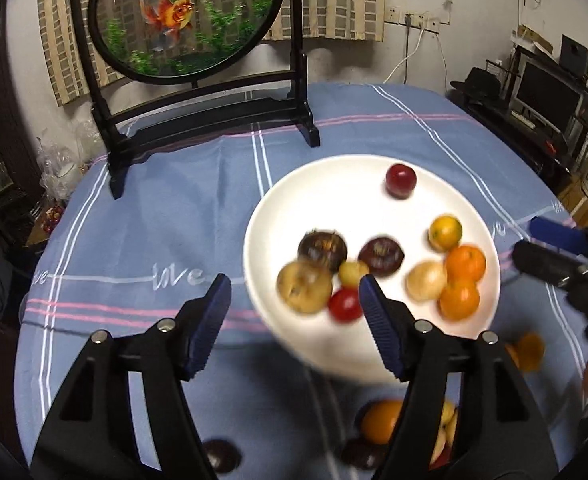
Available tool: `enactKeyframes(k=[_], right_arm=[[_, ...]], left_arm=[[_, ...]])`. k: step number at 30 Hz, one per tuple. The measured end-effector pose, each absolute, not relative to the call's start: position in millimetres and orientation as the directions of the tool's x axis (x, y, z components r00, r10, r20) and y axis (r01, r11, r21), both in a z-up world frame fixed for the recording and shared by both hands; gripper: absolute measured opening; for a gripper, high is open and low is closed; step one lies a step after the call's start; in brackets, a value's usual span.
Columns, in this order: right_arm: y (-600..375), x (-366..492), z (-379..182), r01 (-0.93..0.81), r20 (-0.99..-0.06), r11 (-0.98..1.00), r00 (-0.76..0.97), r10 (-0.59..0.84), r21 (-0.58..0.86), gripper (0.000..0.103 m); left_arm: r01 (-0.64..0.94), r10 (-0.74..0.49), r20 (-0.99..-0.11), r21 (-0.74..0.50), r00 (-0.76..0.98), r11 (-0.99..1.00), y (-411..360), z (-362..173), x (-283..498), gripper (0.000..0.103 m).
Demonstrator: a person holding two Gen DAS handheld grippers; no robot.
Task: Organize fruits
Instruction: 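Grasp the dark purple plum with the left gripper while the right gripper grasps a red tomato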
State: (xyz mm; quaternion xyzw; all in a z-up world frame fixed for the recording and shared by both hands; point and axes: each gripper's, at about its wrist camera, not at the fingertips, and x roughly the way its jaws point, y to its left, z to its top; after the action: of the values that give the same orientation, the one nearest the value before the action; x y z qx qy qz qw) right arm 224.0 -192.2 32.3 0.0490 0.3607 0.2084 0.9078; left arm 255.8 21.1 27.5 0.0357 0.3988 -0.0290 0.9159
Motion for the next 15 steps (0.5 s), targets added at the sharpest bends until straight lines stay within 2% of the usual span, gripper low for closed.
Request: enactKeyframes(k=[15], right_arm=[[-234.2,130.8,1.5,-0.266,-0.651,0.917,0.646,0.398,0.297,0.064]], left_arm=[[0.046,-0.018,-0.708,0.020,0.706,0.999,53.1,16.4,152.4,0.077]])
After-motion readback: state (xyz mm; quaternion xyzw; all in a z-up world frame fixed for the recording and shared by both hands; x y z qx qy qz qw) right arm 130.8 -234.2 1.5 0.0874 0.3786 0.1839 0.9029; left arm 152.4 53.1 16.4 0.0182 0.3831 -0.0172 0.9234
